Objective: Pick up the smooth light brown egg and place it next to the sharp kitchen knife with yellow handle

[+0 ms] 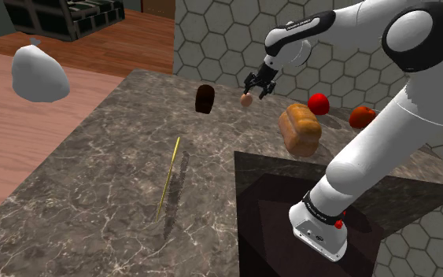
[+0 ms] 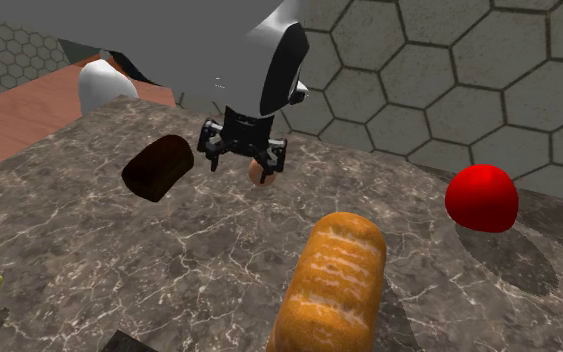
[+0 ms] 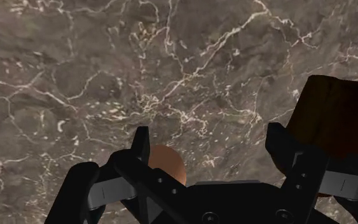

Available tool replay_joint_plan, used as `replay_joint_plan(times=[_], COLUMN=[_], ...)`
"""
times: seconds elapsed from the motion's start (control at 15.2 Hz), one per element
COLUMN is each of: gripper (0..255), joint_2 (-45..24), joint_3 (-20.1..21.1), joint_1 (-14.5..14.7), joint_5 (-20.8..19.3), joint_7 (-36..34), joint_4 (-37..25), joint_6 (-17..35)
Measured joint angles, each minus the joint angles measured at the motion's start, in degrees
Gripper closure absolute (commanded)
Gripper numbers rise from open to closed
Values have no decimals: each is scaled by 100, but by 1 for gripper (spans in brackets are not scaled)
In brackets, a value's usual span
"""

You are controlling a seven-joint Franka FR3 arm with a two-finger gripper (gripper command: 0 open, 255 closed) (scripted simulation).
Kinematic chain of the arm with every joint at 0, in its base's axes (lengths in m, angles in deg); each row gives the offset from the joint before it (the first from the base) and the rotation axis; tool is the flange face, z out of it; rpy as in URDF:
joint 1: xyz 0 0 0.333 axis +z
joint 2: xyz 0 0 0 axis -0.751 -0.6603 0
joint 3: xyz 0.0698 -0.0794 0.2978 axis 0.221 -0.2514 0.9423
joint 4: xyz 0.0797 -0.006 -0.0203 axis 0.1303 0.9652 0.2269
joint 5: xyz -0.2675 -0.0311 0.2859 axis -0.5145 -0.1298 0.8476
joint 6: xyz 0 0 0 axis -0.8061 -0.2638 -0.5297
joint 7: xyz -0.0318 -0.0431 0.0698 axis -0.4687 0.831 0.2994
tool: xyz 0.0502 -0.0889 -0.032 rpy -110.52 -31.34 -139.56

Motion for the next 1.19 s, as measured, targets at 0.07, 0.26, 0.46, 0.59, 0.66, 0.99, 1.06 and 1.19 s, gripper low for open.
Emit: replay_joint_plan(times=[0.07,0.26,0.46,0.59,0.66,0.99,1.06,1.19], gripper=[0,0,0,0,0,0,0,0], joint_2=[-133,-732,-1212,-1308,-1357,-1660,-1673,-1683], joint_3=[-24,-124,-186,-176,-163,-77,-73,-70], joint_1=[-18,-139,-294,-310,-311,-303,-305,-306], joint_5=[109,513,869,959,1004,1205,1219,1229], joint_7=[15,183,338,375,404,517,530,537], joint_4=[-54,-469,-848,-862,-848,-878,-872,-869], joint_6=[114,360,493,584,646,900,918,932])
